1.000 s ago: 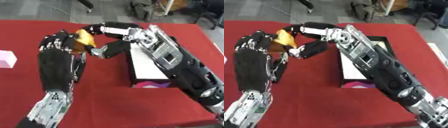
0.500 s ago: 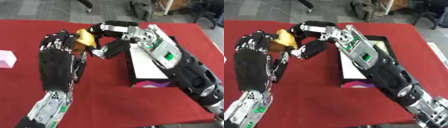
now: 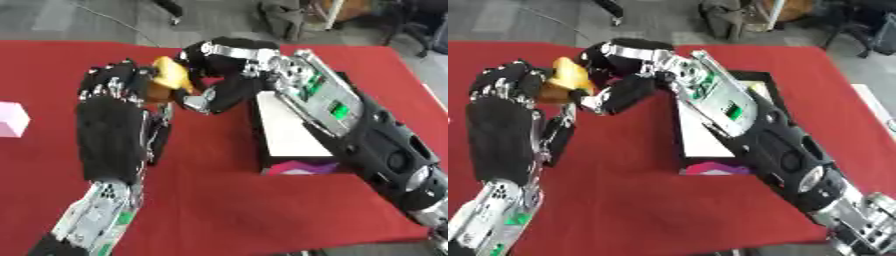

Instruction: Pick up the objects with one hand, pass them to the other hand, and then place them into the box on the other side of the table.

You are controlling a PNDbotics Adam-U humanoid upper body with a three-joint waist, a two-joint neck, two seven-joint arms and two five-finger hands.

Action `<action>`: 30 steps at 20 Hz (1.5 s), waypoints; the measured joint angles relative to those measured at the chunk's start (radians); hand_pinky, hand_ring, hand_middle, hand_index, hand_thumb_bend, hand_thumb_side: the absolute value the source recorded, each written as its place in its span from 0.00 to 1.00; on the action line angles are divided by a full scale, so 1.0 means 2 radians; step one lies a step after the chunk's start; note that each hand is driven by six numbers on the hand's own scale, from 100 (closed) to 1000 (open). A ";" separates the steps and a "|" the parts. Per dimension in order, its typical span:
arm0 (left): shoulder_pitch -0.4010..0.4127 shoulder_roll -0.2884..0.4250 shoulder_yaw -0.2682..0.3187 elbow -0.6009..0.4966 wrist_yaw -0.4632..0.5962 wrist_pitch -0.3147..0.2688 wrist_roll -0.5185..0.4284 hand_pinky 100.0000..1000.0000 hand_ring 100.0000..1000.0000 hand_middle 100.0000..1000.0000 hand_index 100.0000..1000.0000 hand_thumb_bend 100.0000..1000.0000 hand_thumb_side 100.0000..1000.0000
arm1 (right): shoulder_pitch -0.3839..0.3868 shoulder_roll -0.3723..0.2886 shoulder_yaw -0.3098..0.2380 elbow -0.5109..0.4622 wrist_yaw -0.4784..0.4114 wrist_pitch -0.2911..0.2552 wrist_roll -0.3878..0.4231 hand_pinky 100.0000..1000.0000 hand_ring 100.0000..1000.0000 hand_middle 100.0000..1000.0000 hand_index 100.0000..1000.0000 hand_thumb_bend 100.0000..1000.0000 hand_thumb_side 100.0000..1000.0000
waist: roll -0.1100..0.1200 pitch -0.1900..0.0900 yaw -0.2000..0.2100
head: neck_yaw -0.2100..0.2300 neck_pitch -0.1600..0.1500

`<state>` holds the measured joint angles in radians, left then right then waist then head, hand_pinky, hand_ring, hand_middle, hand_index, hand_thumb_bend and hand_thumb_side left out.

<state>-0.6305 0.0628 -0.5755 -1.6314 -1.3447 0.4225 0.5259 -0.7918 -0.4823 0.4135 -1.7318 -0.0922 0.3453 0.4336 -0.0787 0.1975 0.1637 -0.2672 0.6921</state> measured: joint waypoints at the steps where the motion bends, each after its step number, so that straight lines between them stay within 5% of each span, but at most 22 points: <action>1: 0.000 0.000 0.000 0.000 -0.002 -0.001 -0.003 0.56 0.45 0.42 0.61 0.30 0.00 | 0.000 0.000 0.000 0.000 -0.004 0.002 -0.001 0.87 0.86 0.14 0.53 0.00 0.11 | 0.000 0.000 0.000 | 0.000 0.000; 5: 0.000 0.000 0.000 -0.001 -0.006 -0.005 -0.010 0.62 0.53 0.52 0.69 0.50 0.02 | 0.000 -0.003 0.000 0.003 -0.014 0.008 -0.004 0.85 0.85 0.11 0.43 0.00 0.11 | 0.000 0.000 0.000 | -0.002 0.000; 7: 0.000 0.000 0.000 -0.001 -0.010 -0.006 -0.013 0.67 0.60 0.61 0.81 0.62 0.09 | 0.000 -0.003 -0.001 0.003 -0.014 0.009 -0.005 0.85 0.84 0.10 0.42 0.00 0.11 | 0.000 0.000 0.000 | -0.003 0.000; 13: 0.002 -0.001 -0.002 0.000 -0.024 0.000 -0.011 0.68 0.64 0.66 0.97 0.74 0.08 | -0.001 -0.003 -0.006 0.006 -0.018 0.013 -0.018 0.84 0.84 0.08 0.42 0.00 0.11 | 0.001 0.000 0.000 | -0.004 0.000; 24: 0.005 -0.004 -0.006 0.000 -0.023 0.021 0.014 0.68 0.65 0.67 1.00 0.77 0.10 | -0.004 -0.005 -0.014 0.015 -0.027 0.024 -0.065 0.84 0.83 0.08 0.43 0.00 0.11 | 0.002 0.000 -0.001 | -0.004 -0.001; 30: 0.017 0.009 0.000 0.000 0.000 0.042 0.014 0.67 0.61 0.63 0.89 0.60 0.19 | 0.004 -0.036 -0.027 0.015 -0.030 0.017 -0.079 0.83 0.82 0.09 0.44 0.00 0.11 | 0.004 -0.007 -0.006 | -0.003 -0.001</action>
<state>-0.5971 0.0807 -0.5753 -1.6323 -1.3451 0.5058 0.5548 -0.7832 -0.5534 0.3587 -1.7021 -0.1514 0.3791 0.2765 -0.0708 0.1834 0.1509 -0.2740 0.6910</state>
